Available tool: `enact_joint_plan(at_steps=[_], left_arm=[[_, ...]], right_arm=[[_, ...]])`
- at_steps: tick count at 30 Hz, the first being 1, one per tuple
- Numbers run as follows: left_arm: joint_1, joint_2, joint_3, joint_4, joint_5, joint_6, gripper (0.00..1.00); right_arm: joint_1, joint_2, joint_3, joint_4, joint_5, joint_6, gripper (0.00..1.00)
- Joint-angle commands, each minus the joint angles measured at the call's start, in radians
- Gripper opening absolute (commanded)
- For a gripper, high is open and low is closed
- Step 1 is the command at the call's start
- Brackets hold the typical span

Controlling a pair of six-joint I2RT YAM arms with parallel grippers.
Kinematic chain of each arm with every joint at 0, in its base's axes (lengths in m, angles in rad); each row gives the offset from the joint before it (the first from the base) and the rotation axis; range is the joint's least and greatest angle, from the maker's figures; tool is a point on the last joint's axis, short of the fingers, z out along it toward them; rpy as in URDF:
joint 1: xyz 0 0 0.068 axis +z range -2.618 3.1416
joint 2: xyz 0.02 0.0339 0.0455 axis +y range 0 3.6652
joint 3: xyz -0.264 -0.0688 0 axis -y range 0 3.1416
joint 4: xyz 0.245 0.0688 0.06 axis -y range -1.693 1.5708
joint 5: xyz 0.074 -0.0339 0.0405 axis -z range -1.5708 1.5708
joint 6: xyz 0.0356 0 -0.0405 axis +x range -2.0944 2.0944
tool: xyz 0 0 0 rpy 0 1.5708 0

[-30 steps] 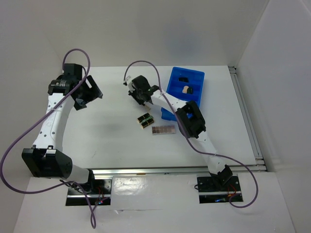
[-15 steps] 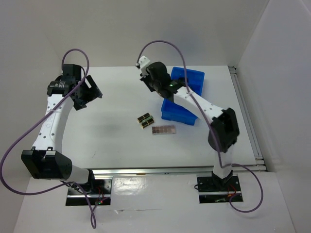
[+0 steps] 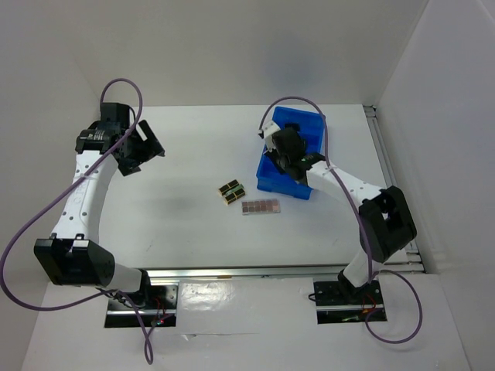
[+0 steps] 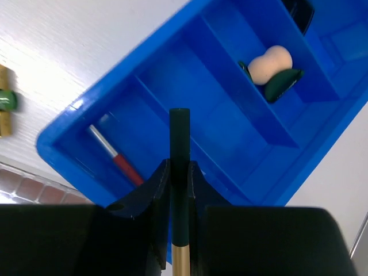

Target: Organize the makeup

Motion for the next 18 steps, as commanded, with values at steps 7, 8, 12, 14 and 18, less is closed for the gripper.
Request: enact_joint_plan(at_steps=[7, 8, 12, 14, 18], left_arm=[[0.006, -0.029, -0.006, 0.023, 0.015, 0.007, 0.95], [0.006, -0.029, 0.003, 0.023, 0.024, 0.007, 0.95], [0.006, -0.029, 0.004, 0.023, 0.024, 0.007, 0.95], [0.006, -0.029, 0.004, 0.023, 0.024, 0.007, 0.95], [0.006, -0.029, 0.004, 0.023, 0.024, 0.007, 0.95]], right_arm=[[-0.019, 0.036, -0.061, 0.108, 0.024, -0.029, 0.0], [-0.019, 0.036, -0.061, 0.108, 0.024, -0.029, 0.0], [-0.019, 0.07, -0.061, 0.108, 0.001, -0.029, 0.0], [-0.019, 0.07, -0.052, 0.108, -0.01, -0.029, 0.02], [-0.019, 0.108, -0.029, 0.108, -0.033, -0.029, 0.09]])
